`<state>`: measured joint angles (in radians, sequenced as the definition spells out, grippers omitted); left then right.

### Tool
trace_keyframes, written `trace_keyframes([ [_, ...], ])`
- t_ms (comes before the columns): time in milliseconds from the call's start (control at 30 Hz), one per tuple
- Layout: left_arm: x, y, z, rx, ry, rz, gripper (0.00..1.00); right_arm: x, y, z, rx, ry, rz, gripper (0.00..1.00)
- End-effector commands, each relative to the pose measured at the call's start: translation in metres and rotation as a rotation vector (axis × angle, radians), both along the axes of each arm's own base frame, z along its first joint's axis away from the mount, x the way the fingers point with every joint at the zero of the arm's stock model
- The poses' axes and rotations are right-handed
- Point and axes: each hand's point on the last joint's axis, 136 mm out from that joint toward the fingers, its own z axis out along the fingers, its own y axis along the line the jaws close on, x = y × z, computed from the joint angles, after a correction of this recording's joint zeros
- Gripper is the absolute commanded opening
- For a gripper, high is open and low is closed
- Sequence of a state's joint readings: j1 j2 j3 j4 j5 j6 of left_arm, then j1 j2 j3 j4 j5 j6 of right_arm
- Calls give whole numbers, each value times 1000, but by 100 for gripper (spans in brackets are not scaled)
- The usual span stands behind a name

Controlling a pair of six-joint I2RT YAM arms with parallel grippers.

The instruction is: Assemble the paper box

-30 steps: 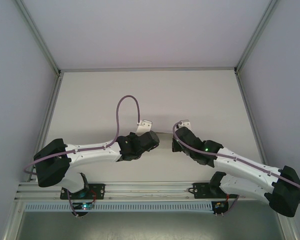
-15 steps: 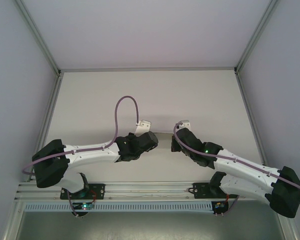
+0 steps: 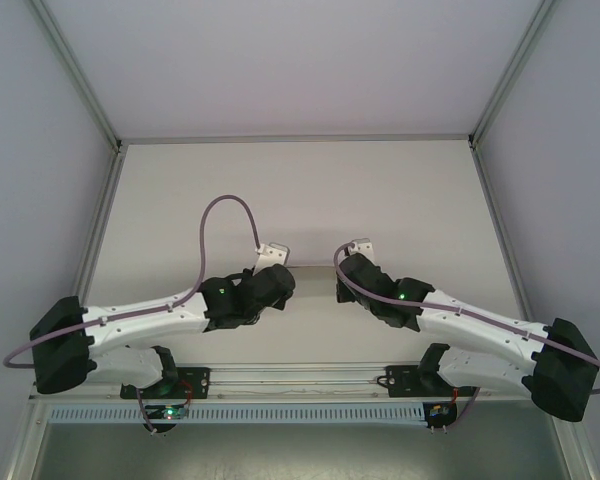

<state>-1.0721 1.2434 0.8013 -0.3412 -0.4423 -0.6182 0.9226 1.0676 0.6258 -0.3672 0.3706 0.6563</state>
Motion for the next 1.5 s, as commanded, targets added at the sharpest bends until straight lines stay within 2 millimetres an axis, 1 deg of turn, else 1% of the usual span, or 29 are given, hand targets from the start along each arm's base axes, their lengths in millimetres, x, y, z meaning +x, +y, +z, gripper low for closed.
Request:
trace_keyframes([
  [0,-4,2,2,-13,2,-5,40,-28,-21,-38,-145,146,23,0],
  [67,-2,8,1,14,-5,22,39,-28,-20,-37,-142,143,29,0],
  [133,-1,10,-1,34,-3,23,39,-28,-20,-36,-139,139,34,0],
  [200,0,7,-6,32,14,1,39,-28,-19,-35,-136,138,40,0],
  [267,3,4,-8,14,30,-8,35,-28,-18,-35,-137,139,46,0],
  [400,9,-1,-5,-6,27,-23,30,-28,-16,-36,-143,145,60,0],
  [633,17,-7,-11,0,40,-31,23,-28,-12,-36,-142,145,79,0],
  [767,21,-8,-10,8,33,-25,6,-29,-12,-37,-144,149,83,0],
  [833,20,-10,-9,-1,38,-28,2,-30,-12,-39,-152,152,90,0],
  [967,17,-15,-7,-17,65,-40,1,-31,-13,-41,-192,156,96,0],
  [1000,17,-15,-7,-16,72,-34,3,-32,-13,-41,-206,156,98,0],
  [1067,16,-12,-4,-2,85,-24,10,-32,-15,-42,-234,153,93,0],
  [1133,16,-6,-3,10,83,-9,22,-33,-16,-43,-245,155,94,0],
  [1167,16,-3,-1,18,80,0,24,-33,-16,-44,-245,154,94,0],
  [1267,17,1,3,28,71,3,23,-33,-16,-43,-241,150,96,0],
  [1333,18,1,3,28,68,5,18,-33,-15,-41,-235,143,98,0],
  [1467,19,1,1,34,73,5,12,-33,-16,-40,-233,138,100,0],
])
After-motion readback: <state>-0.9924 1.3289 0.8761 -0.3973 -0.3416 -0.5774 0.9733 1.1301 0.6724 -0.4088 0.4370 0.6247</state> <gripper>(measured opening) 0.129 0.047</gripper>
